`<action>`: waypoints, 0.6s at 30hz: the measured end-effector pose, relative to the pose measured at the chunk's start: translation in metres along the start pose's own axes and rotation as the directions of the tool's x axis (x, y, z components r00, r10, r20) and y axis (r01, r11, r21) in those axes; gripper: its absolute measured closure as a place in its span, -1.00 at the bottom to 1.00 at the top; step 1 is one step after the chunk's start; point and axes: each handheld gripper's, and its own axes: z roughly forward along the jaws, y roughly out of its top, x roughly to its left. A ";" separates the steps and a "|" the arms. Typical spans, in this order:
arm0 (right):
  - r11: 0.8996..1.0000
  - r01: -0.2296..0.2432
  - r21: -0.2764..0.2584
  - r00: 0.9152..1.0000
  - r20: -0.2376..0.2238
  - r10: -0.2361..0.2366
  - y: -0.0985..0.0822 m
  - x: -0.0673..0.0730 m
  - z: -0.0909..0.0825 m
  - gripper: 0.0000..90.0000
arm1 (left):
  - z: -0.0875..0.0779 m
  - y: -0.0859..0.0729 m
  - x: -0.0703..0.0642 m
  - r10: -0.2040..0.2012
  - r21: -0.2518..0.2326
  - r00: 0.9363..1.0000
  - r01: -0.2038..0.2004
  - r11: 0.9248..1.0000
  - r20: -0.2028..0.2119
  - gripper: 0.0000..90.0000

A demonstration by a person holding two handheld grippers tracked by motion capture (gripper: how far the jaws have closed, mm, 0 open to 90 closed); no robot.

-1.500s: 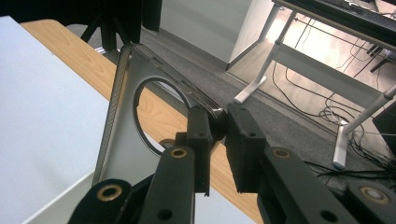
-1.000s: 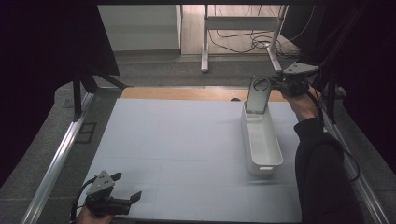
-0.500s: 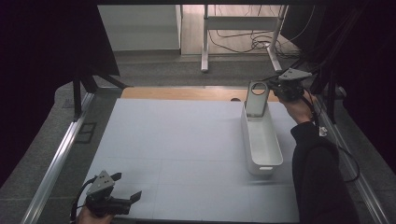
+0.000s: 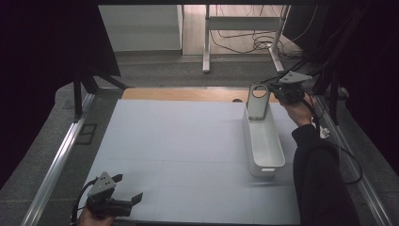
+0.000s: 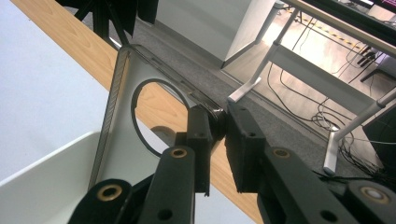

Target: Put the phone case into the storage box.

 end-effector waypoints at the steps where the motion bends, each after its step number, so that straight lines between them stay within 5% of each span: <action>1: 1.000 0.002 0.003 1.000 -0.003 -0.002 -0.001 0.000 0.000 0.76 | 0.000 0.000 0.000 0.000 0.000 1.000 0.000 1.000 0.000 -1.00; 18: 1.000 0.005 -0.002 1.000 0.003 -0.005 -0.010 0.004 0.004 0.74 | 0.000 0.000 0.000 0.000 0.003 1.000 0.000 1.000 0.001 -1.00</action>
